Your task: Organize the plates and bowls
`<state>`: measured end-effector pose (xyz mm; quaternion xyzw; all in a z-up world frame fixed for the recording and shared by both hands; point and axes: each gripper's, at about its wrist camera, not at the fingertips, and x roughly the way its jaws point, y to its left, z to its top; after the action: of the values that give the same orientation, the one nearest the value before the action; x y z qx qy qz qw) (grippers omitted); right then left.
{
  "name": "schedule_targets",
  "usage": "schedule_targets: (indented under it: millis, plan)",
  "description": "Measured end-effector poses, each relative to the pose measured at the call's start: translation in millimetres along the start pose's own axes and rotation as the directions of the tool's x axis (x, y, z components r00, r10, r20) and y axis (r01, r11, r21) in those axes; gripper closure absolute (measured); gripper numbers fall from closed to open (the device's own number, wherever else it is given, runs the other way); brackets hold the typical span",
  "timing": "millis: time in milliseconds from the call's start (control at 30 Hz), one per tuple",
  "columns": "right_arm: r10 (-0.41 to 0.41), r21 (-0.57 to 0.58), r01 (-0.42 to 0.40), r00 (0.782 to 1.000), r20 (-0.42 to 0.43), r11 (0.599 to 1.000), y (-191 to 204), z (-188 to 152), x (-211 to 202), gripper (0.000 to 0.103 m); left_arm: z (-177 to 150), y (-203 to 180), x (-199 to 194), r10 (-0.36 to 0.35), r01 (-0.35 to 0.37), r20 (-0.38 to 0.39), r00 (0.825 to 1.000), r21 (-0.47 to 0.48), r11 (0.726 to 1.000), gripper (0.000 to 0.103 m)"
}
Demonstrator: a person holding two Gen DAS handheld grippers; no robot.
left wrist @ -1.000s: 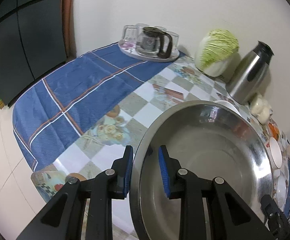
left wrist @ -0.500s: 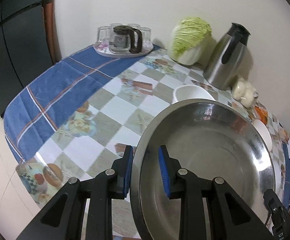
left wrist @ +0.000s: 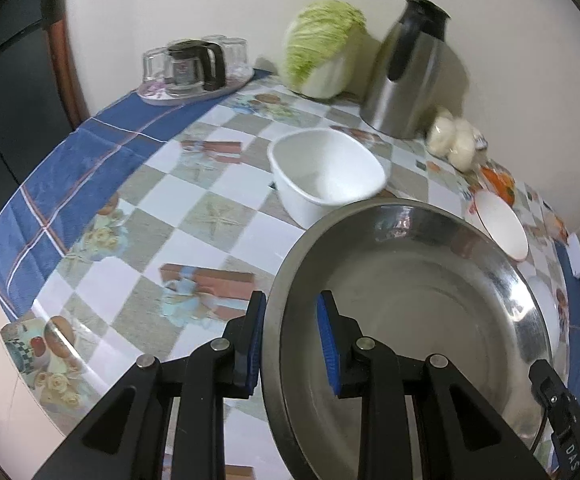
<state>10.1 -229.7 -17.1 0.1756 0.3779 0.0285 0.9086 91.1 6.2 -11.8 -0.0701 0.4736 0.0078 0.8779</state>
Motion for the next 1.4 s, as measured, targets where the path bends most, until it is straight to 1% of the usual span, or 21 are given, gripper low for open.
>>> schedule_targets:
  millis: [133, 267, 467, 633, 833, 1000, 1167, 1400]
  plan:
    - [-0.012, 0.044, 0.013, 1.000, -0.023, 0.999, -19, -1, 7, 0.081, -4, -11, 7, -0.013, 0.014, -0.023, 1.000, 0.023, 1.000, 0.076]
    - [-0.026, 0.067, 0.029, 0.999, -0.040, 0.997, -26, -2, 12, 0.081, -7, -20, 17, 0.002, 0.000, -0.045, 0.999, 0.057, 0.998, 0.076]
    - [-0.045, 0.054, 0.048, 0.997, -0.061, 0.997, -26, -5, 18, 0.081, -9, -18, 27, 0.016, -0.012, -0.073, 0.997, 0.056, 0.998, 0.076]
    - [-0.062, 0.039, 0.066, 0.994, -0.095, 0.997, -23, -9, 27, 0.081, -10, -15, 34, 0.022, -0.018, -0.095, 0.995, 0.051, 0.999, 0.076]
    - [-0.071, 0.040, 0.075, 0.992, -0.101, 0.996, -23, -10, 30, 0.081, -10, -19, 37, 0.037, -0.030, -0.096, 0.995, 0.078, 0.996, 0.076]
    - [-0.080, 0.044, 0.086, 0.989, -0.123, 0.995, -24, -11, 34, 0.081, -11, -22, 38, 0.009, 0.000, -0.114, 0.993, 0.079, 0.997, 0.076]
    - [-0.085, 0.037, 0.091, 0.987, -0.136, 0.995, -22, -12, 37, 0.081, -12, -23, 39, 0.011, -0.002, -0.117, 0.993, 0.082, 0.997, 0.076]
    - [-0.094, 0.023, 0.098, 0.986, -0.136, 0.995, -20, -13, 38, 0.081, -10, -22, 34, 0.009, -0.001, -0.096, 0.995, 0.080, 0.997, 0.076]
